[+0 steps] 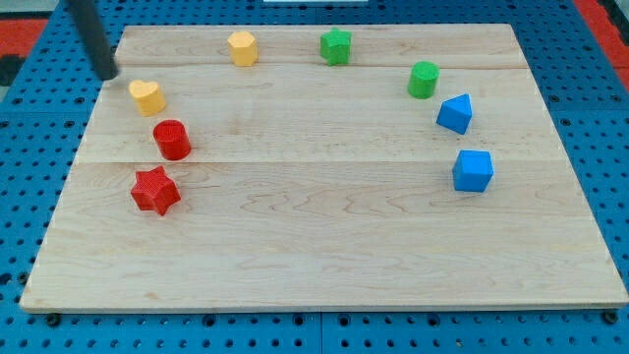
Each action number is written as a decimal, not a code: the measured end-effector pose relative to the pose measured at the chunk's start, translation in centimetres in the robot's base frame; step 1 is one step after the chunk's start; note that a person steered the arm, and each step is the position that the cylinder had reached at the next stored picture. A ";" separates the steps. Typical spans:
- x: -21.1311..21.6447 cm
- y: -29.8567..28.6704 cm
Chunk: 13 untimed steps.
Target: Adjust the green star at the top center
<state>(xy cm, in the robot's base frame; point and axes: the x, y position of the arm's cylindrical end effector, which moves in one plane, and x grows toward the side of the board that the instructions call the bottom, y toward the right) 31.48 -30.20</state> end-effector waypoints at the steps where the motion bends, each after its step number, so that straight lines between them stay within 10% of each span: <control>1: 4.2 2.6; 3: 2.6 10.8; 5: 14.7 4.3; 11: 22.2 13.5; 13: 12.5 25.4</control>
<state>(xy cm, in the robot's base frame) 44.02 -4.76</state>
